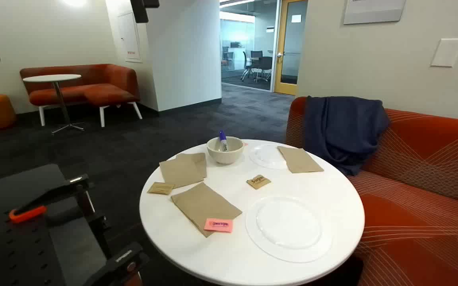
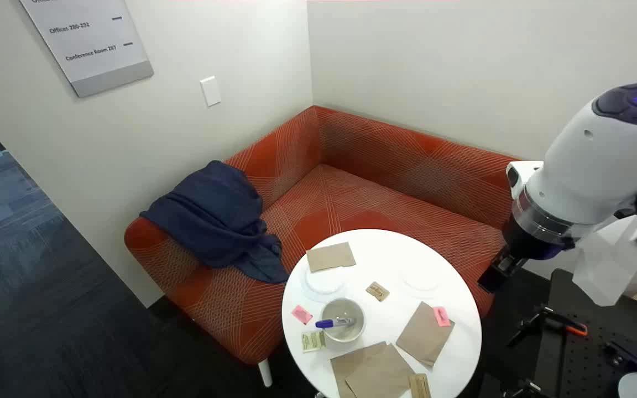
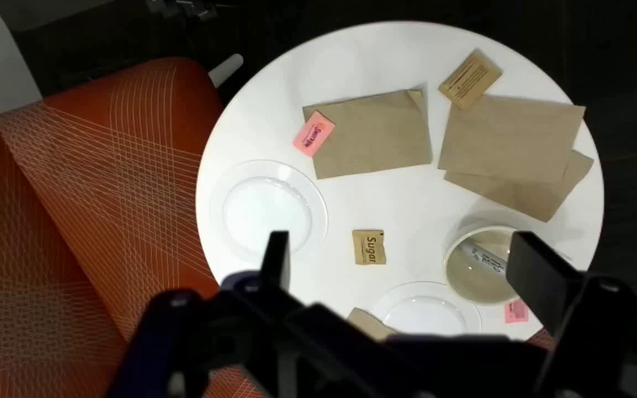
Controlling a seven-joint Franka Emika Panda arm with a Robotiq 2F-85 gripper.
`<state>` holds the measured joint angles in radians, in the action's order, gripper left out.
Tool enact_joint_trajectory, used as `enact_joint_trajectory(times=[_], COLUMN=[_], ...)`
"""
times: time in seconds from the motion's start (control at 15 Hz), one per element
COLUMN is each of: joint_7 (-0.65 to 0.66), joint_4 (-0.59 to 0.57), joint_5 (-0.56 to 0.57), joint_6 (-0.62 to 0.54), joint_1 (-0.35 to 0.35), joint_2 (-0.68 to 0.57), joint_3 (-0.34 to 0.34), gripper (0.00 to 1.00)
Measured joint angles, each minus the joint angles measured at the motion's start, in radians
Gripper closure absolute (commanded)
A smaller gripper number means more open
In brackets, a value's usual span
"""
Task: Take the marker out of the white bowl and put it on the table
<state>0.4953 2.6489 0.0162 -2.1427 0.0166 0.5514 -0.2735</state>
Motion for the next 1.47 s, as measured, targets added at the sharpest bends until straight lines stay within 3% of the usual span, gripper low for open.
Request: enact_joint_trajectory(times=[0.6,0.93,1.2,1.47], joint_7=[0.000,-0.011,-0.118,-0.300], joint_4=[-0.001,-0.041,-0.107,-0.166], joint_5=[0.008,0.106,0.191,0.202], joint_6=[0.000,-0.022,-0.110,-0.248], joint_1=[0.000,0.005,0.006,-0.014], joint_2=[0.000,-0.020,-0.089,-0.192], joint_3=[0.004,0.015,0.040,0.077], gripper=[0.00,0.00,0.00,0.00])
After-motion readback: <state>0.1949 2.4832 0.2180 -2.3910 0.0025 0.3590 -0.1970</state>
